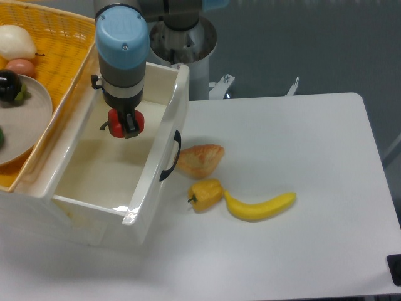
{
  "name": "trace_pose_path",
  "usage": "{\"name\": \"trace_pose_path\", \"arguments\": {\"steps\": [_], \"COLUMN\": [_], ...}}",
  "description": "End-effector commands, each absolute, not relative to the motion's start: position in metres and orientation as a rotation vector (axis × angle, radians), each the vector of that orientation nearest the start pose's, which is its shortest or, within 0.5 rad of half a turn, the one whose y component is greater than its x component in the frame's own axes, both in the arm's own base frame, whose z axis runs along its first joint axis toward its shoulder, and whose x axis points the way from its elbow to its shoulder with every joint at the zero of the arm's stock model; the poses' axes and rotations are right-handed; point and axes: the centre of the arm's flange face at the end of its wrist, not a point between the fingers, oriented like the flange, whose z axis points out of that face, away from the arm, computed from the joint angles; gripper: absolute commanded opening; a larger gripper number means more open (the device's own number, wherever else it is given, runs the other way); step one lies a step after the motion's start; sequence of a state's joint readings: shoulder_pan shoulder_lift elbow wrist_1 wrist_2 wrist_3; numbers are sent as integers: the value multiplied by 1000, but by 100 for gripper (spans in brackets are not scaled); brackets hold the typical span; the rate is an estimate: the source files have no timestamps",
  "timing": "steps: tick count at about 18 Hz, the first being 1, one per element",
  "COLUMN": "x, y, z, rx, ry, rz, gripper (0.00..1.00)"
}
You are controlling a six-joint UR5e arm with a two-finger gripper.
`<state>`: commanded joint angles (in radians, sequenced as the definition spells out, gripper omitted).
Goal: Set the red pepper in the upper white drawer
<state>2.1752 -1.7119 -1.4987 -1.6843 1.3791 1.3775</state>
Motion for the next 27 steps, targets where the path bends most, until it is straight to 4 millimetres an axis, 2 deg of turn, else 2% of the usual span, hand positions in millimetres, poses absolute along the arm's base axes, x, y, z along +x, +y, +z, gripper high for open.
{"name": "trace_pose_path", "arguments": {"steps": [7,10,27], "x": [-175,-169,-168], "y": [525,529,530], "z": [439,436,432], "rx": [-2840,-2835,-2835], "ry": [1130,1150,1151], "rz": [-408,-415,-427], "gripper": [55,56,60]}}
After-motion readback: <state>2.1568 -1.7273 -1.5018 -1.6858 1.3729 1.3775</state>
